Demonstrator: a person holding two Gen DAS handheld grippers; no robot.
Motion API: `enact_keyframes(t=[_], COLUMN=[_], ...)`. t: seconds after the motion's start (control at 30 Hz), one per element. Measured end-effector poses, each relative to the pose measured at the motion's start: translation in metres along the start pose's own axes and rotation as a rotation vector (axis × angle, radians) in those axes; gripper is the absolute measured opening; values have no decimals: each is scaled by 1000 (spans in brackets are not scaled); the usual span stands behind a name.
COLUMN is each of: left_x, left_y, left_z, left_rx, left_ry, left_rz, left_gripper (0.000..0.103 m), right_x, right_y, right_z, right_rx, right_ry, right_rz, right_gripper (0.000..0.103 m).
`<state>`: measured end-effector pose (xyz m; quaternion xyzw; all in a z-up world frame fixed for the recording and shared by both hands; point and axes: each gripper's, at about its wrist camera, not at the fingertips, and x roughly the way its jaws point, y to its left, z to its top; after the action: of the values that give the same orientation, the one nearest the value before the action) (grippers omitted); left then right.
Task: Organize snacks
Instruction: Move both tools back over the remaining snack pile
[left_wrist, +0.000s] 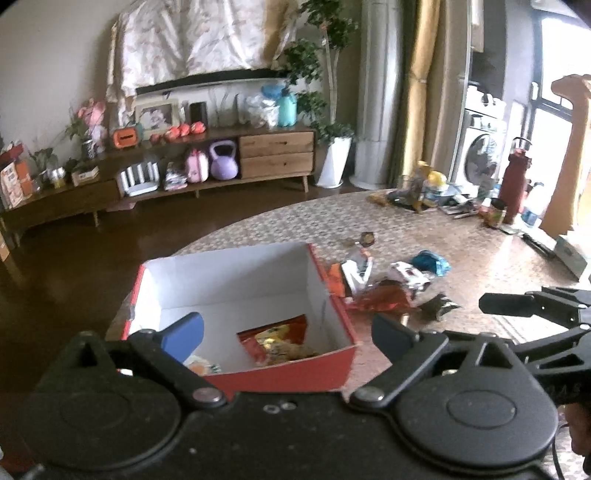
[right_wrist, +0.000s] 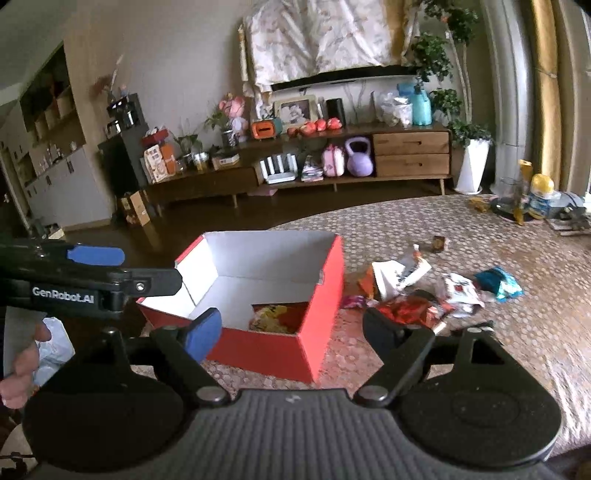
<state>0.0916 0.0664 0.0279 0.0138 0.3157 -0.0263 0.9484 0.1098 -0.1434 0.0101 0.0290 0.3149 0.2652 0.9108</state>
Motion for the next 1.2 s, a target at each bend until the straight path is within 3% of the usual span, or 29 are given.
enact_keyframes(t=[0.17, 0.43, 0.57, 0.9, 1.2], left_x=[2, 23, 39, 95, 162], left_y=[-30, -70, -86, -121, -143], left_z=[-7, -10, -9, -1, 27], left_rx=[36, 24, 23, 5, -69], left_ry=[-21, -29, -33, 36, 144], left_rz=[-33, -92, -83, -94, -71], left_gripper=[103, 103, 103, 103, 103], right_x=[-17, -31, -34, -14, 25], right_y=[-26, -76, -105, -169, -196], right_z=[-15, -23, -25, -36, -48], right_rx=[14, 44, 45, 72, 68], right_ry=[-9, -26, -51, -16, 38], right_rz=[-41, -124, -195, -283, -270], right_gripper=[91, 93, 93, 93, 93])
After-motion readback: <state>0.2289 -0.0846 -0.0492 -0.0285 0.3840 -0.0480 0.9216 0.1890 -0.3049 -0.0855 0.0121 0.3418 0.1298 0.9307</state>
